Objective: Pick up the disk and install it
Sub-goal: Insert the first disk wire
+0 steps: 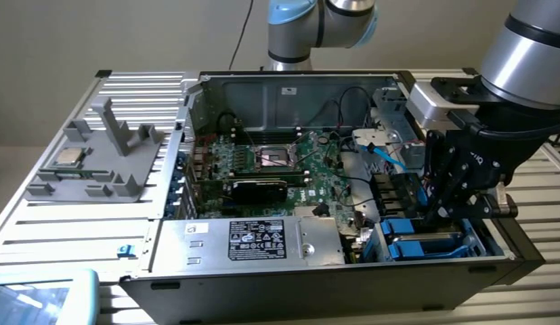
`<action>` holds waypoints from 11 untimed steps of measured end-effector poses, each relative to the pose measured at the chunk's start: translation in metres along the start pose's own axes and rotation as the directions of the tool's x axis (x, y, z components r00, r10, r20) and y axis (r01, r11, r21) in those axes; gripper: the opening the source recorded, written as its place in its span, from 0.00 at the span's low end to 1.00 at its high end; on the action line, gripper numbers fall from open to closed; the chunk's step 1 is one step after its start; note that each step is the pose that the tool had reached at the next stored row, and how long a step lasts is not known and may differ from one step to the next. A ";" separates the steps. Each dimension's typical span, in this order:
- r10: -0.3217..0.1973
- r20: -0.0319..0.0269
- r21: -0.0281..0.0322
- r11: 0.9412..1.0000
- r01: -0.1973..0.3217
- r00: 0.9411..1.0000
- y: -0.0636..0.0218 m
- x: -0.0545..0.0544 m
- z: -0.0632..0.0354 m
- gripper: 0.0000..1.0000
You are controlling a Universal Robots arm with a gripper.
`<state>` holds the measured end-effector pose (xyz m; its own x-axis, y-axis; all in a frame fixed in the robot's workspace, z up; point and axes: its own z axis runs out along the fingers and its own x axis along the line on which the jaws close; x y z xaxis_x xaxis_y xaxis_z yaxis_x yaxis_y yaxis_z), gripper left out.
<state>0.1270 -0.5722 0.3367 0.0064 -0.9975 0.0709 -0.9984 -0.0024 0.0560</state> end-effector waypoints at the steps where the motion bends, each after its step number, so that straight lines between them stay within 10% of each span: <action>1: 0.000 0.000 0.000 1.000 0.000 1.000 -0.0006 0.000 0.0000 0.16; 11: 0.000 0.000 0.000 1.000 0.000 1.000 -0.0021 0.000 0.0028 0.16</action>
<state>0.1289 -0.5722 0.3338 0.0066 -0.9974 0.0711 -0.9984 -0.0026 0.0559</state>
